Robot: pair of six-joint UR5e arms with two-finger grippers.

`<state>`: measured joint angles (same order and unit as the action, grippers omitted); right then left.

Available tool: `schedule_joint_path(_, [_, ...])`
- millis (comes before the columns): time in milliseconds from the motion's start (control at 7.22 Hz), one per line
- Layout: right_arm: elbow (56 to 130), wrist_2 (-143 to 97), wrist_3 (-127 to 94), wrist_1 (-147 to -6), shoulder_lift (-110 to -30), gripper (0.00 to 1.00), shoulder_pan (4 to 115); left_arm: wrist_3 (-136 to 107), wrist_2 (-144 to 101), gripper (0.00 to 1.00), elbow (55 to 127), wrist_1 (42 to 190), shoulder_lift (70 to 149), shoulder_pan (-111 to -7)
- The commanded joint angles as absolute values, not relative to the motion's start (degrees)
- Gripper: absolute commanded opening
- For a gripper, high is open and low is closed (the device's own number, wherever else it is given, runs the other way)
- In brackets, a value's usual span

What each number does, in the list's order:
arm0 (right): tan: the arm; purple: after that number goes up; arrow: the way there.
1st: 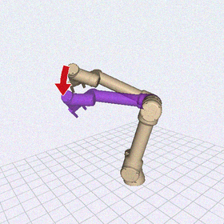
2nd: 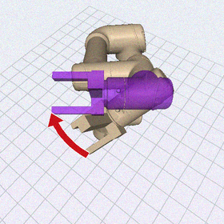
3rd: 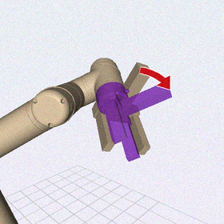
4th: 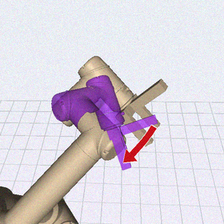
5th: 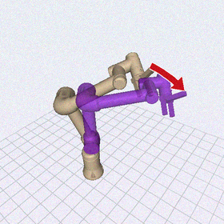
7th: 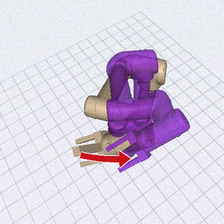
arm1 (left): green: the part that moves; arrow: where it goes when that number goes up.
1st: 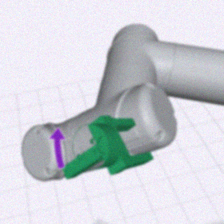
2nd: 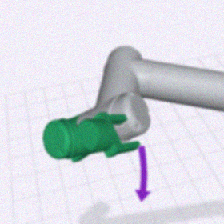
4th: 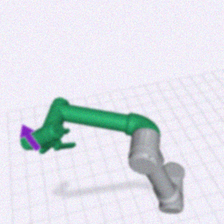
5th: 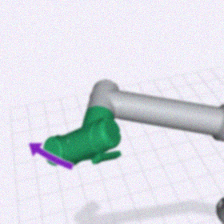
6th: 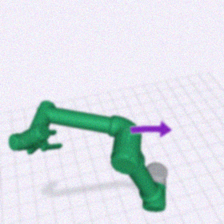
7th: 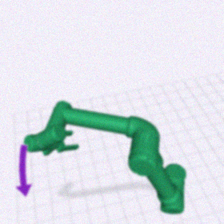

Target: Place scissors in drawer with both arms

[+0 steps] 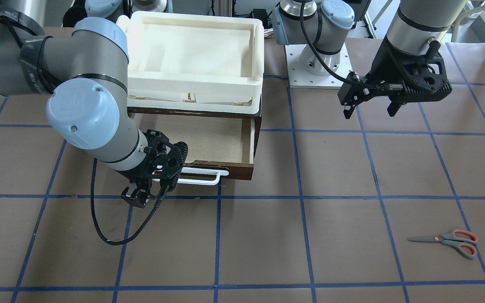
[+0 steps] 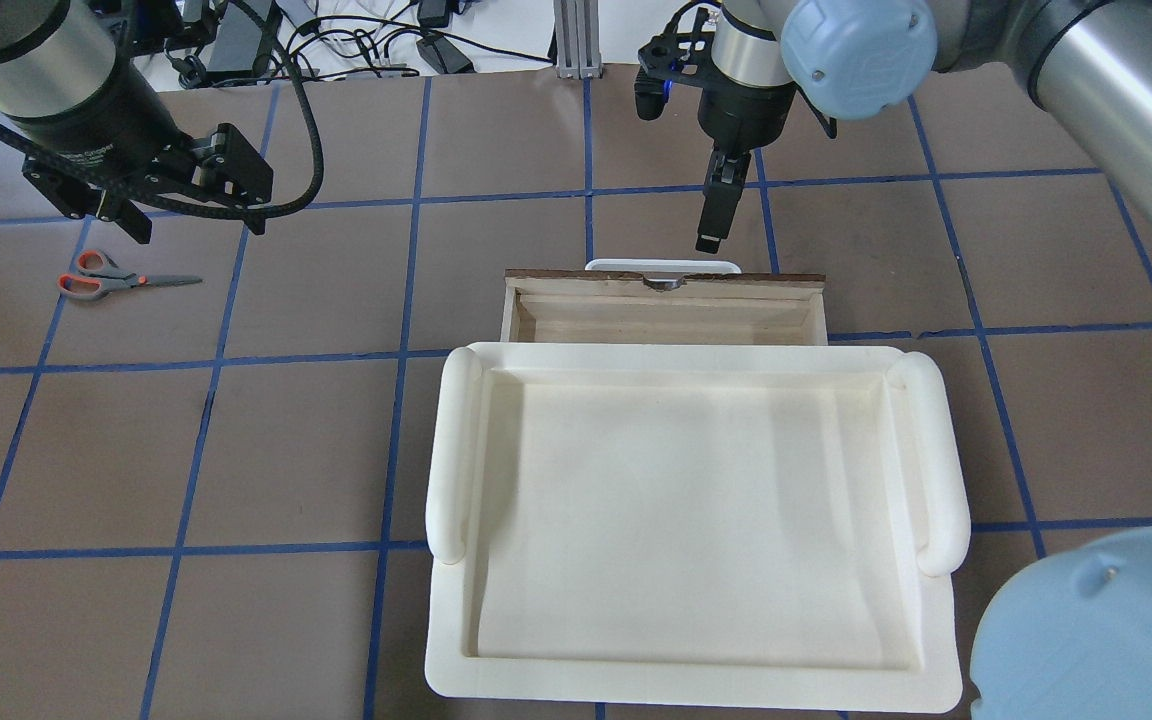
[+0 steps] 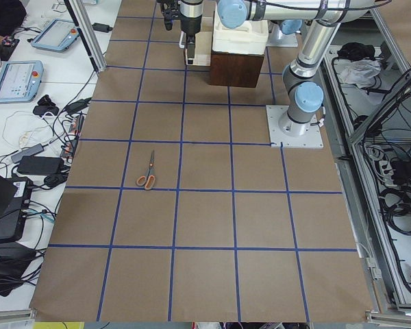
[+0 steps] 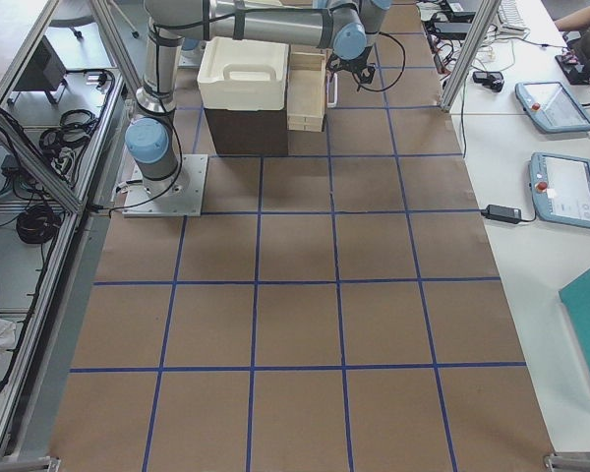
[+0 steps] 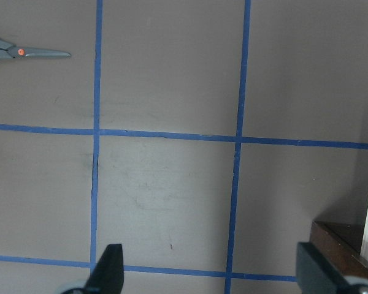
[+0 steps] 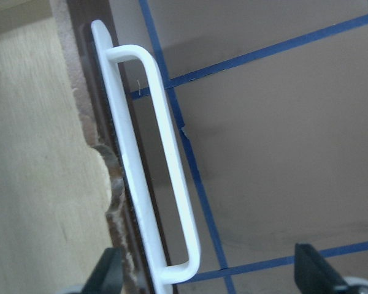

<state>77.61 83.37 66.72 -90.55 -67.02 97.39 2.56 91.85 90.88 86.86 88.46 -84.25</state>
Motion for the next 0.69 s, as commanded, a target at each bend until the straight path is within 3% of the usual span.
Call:
schedule_joint_path(0, [80.9, 83.4, 66.4, -86.9, -69.1, 1.0, 97.6, 6.9, 91.2, 1.0, 90.9, 86.7, 88.7, -81.2])
schedule_joint_path(277, [82.2, 84.0, 67.2, -88.7, -69.6, 1.0, 96.9, 11.4, 88.8, 1.0, 90.9, 87.1, 89.1, -75.9])
schedule_joint_path(554, [76.3, 83.2, 66.7, -88.5, -70.8, 1.0, 93.8, 14.6, 88.9, 1.0, 90.9, 86.7, 90.2, -74.6])
